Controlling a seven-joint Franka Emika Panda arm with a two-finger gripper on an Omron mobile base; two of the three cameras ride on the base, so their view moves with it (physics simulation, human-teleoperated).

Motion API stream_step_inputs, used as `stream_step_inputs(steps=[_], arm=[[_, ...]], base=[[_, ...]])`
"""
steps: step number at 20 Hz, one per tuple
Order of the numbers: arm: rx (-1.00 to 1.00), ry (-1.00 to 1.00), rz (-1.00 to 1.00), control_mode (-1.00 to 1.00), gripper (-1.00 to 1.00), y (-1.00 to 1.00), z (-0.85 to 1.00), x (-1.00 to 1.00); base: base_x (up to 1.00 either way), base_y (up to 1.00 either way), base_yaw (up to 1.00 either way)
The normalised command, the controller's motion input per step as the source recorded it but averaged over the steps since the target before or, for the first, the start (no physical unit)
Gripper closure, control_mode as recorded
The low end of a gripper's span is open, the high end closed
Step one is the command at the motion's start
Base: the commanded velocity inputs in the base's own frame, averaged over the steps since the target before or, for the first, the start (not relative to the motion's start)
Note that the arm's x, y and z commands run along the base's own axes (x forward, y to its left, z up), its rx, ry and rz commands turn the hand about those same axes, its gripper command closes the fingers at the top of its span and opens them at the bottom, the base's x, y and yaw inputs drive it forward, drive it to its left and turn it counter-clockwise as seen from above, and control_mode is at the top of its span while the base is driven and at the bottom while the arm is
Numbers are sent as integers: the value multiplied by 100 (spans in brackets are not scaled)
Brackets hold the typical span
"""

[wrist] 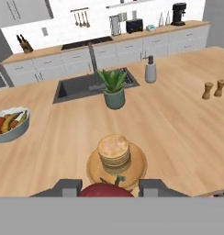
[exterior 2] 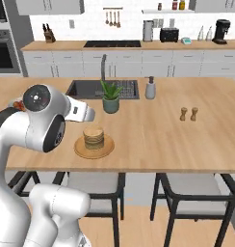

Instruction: Take the strawberry from the fridge and place it on top of the pancake, located on the dining counter.

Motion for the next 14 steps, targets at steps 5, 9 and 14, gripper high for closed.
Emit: stream_step_inputs(steps=[5, 9, 14], arm=[[0, 0, 0, 100, 100, 0, 0, 0], [0, 0, 0, 100, 100, 0, 0, 0], [-8, 27, 11, -100, 100, 0, -27, 80]], base=[[79, -6, 52], [91, -24, 47], [20, 0, 5]])
